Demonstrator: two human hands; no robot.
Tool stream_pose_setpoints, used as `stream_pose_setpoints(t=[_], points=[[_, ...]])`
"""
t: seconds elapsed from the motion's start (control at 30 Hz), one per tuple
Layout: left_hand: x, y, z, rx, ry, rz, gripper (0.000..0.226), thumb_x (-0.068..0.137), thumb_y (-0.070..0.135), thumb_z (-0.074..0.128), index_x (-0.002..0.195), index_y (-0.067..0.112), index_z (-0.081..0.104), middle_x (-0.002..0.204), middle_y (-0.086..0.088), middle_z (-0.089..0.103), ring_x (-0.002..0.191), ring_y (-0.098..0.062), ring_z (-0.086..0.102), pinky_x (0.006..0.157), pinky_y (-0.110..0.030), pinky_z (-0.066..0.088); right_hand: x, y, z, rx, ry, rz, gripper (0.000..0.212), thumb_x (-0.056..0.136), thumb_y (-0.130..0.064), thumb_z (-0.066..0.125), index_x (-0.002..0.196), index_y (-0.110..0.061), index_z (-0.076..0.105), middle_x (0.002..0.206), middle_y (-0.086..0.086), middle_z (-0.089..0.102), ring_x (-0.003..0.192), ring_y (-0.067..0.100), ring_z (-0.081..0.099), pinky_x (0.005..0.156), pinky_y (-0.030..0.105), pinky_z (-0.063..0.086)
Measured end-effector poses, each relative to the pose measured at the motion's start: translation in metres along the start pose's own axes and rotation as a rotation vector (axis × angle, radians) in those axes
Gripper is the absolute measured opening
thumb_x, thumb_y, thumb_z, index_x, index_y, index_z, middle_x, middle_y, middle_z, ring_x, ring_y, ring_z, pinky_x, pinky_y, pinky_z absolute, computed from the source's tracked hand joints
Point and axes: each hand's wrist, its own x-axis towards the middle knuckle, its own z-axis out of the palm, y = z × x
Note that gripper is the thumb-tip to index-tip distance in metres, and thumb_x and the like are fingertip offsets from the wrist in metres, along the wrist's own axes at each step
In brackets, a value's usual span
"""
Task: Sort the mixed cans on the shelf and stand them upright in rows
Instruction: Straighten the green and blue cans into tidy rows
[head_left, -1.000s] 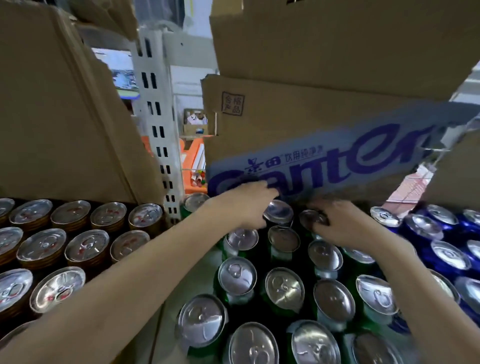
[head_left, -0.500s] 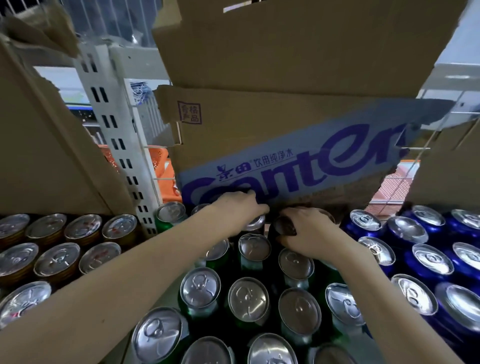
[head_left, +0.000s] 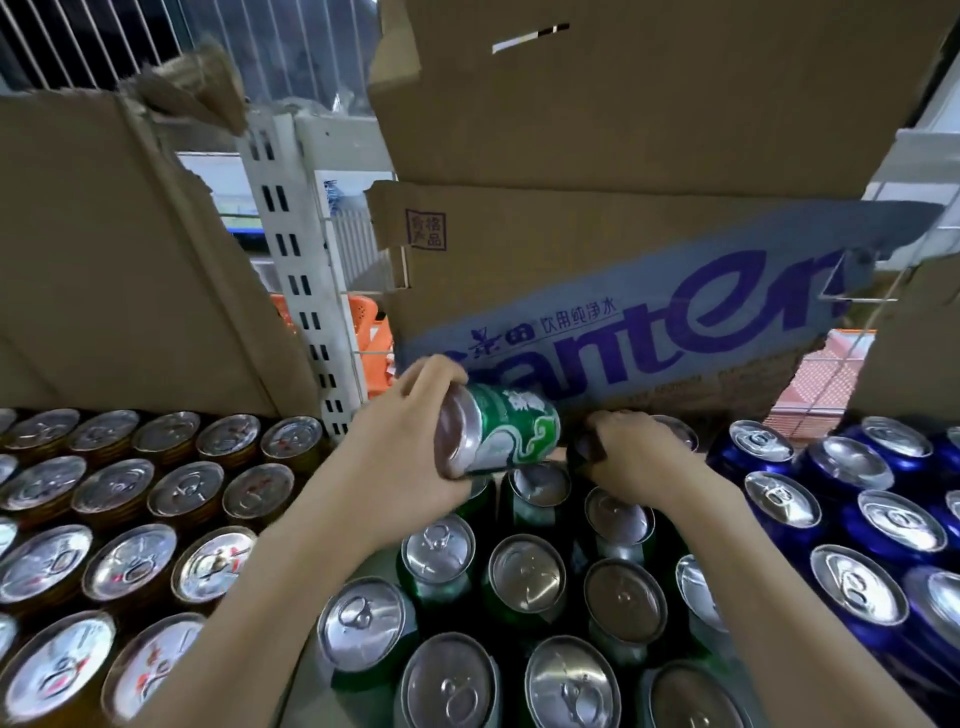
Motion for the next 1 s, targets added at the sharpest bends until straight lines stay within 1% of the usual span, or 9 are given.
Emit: stream_pose_setpoints(t=[0.17, 0.3, 0.37, 0.57, 0.73, 0.8, 0.83, 0.9, 1.0], points=[[-0.024, -0.013, -0.001, -0.11, -0.083, -0.089, 0.07, 0.065, 0.031, 0.08, 0.114, 0.04, 0.031, 0.1, 0.02, 0.045, 0.084, -0.002, 0.051, 0.064, -0.008, 0.036, -0.002, -0.003, 0.001, -0.027, -0.012, 0.018, 0.027, 0.085, -0.021, 0.055, 0.108, -0.008, 0.051, 0.115, 0.014, 0.057, 0.104, 0.032, 0.053, 0.071, 0.031, 0.036], [-0.027, -0.012, -0.003, 0.081, -0.3, -0.067, 0.088, 0.074, 0.037, 0.069, 0.142, 0.042, 0.014, 0.134, 0.009, 0.037, 0.117, -0.011, 0.043, 0.093, -0.022, 0.037, -0.003, -0.004, 0.003, -0.017, -0.038, 0.032, 0.035, 0.086, -0.025, 0.057, 0.116, -0.008, 0.049, 0.121, 0.014, 0.054, 0.107, 0.032, 0.052, 0.079, 0.035, 0.041], [-0.025, -0.007, -0.002, 0.248, -0.348, -0.083, 0.085, 0.076, 0.044, 0.064, 0.144, 0.035, 0.014, 0.136, 0.004, 0.035, 0.123, -0.016, 0.036, 0.095, -0.027, 0.034, -0.005, -0.006, 0.002, -0.016, -0.03, 0.032, 0.039, 0.087, -0.024, 0.058, 0.121, -0.008, 0.048, 0.123, 0.014, 0.053, 0.11, 0.031, 0.05, 0.084, 0.036, 0.041], [-0.007, 0.019, 0.0, 0.638, -0.431, -0.087, 0.074, 0.072, 0.049, 0.067, 0.123, 0.016, 0.025, 0.108, -0.004, 0.042, 0.109, -0.025, 0.043, 0.083, -0.033, 0.037, -0.007, -0.008, 0.003, 0.0, -0.028, 0.031, 0.037, 0.088, -0.023, 0.057, 0.121, -0.007, 0.048, 0.123, 0.014, 0.052, 0.109, 0.03, 0.05, 0.079, 0.033, 0.039], [0.001, 0.02, 0.003, 0.558, -0.496, -0.101, 0.086, 0.072, 0.051, 0.071, 0.129, 0.015, 0.018, 0.074, 0.005, 0.033, 0.082, -0.021, 0.046, 0.064, -0.033, 0.042, -0.008, -0.008, 0.003, 0.006, -0.013, 0.035, 0.038, 0.088, -0.024, 0.057, 0.121, -0.007, 0.048, 0.124, 0.015, 0.051, 0.111, 0.031, 0.05, 0.079, 0.032, 0.038], [0.002, 0.013, 0.002, 0.497, -0.508, -0.099, 0.097, 0.074, 0.062, 0.064, 0.141, 0.016, 0.011, 0.093, 0.003, 0.048, 0.094, -0.024, 0.052, 0.076, -0.036, 0.048, -0.009, -0.008, 0.003, 0.01, -0.014, 0.035, 0.038, 0.088, -0.024, 0.057, 0.121, -0.008, 0.048, 0.123, 0.015, 0.051, 0.109, 0.031, 0.05, 0.077, 0.032, 0.038], [0.002, 0.011, 0.003, 0.465, -0.526, -0.102, 0.099, 0.077, 0.067, 0.056, 0.146, 0.017, 0.006, 0.119, -0.002, 0.05, 0.111, -0.026, 0.05, 0.089, -0.038, 0.046, -0.009, -0.008, 0.003, 0.012, -0.013, 0.035, 0.037, 0.088, -0.024, 0.057, 0.12, -0.008, 0.048, 0.122, 0.015, 0.051, 0.108, 0.031, 0.051, 0.076, 0.031, 0.037], [0.001, 0.01, 0.003, 0.44, -0.554, -0.082, 0.097, 0.078, 0.076, 0.037, 0.149, 0.019, 0.003, 0.151, -0.004, 0.027, 0.134, -0.025, 0.034, 0.107, -0.039, 0.035, -0.009, -0.007, 0.003, 0.012, -0.016, 0.039, 0.037, 0.088, -0.025, 0.057, 0.121, -0.008, 0.048, 0.123, 0.014, 0.05, 0.108, 0.031, 0.051, 0.075, 0.031, 0.036], [0.004, 0.015, 0.005, 0.44, -0.498, -0.073, 0.095, 0.075, 0.081, 0.022, 0.142, 0.013, 0.027, 0.14, -0.006, 0.042, 0.123, -0.025, 0.044, 0.099, -0.037, 0.039, -0.009, -0.008, 0.003, 0.004, -0.029, 0.04, 0.041, 0.089, -0.025, 0.057, 0.124, -0.008, 0.046, 0.126, 0.014, 0.048, 0.11, 0.031, 0.05, 0.081, 0.033, 0.04]])
